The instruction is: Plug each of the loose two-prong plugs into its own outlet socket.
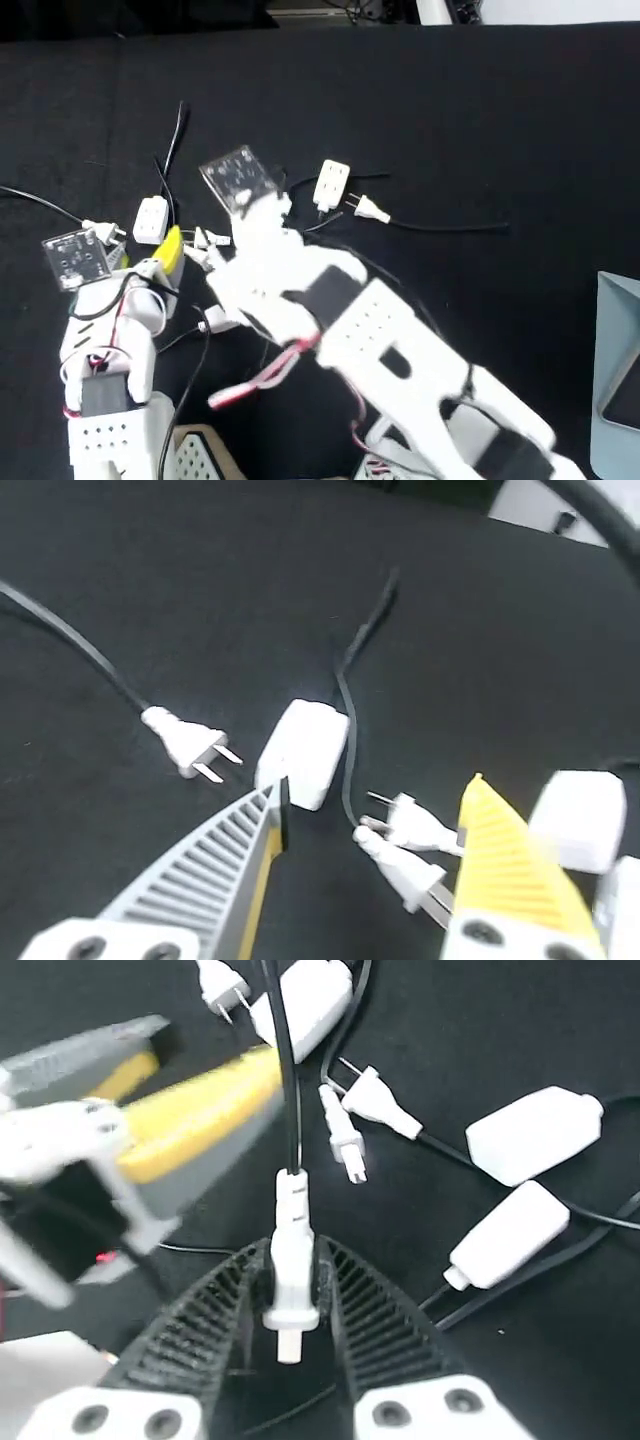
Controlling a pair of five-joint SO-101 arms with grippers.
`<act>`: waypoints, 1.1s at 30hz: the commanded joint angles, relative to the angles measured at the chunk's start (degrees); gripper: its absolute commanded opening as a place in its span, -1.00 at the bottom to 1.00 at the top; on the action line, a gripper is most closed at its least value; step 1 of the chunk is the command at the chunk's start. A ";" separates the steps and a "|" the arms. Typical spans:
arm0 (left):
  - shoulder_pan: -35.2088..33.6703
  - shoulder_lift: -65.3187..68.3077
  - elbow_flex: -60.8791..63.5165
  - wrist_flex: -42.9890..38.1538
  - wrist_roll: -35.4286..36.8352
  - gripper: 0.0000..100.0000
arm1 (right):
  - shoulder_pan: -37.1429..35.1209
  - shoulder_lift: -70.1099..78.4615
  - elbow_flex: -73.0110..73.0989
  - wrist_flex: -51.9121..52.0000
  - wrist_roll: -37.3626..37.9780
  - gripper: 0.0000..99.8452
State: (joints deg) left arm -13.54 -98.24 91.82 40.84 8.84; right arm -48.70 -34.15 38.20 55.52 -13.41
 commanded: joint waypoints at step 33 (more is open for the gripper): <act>6.20 0.00 -18.33 16.53 -9.49 -0.43 | 5.89 -13.49 13.23 -2.46 2.99 -0.98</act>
State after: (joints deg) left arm -3.34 -98.33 74.77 57.19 2.07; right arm -45.54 -46.20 54.46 49.89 -10.86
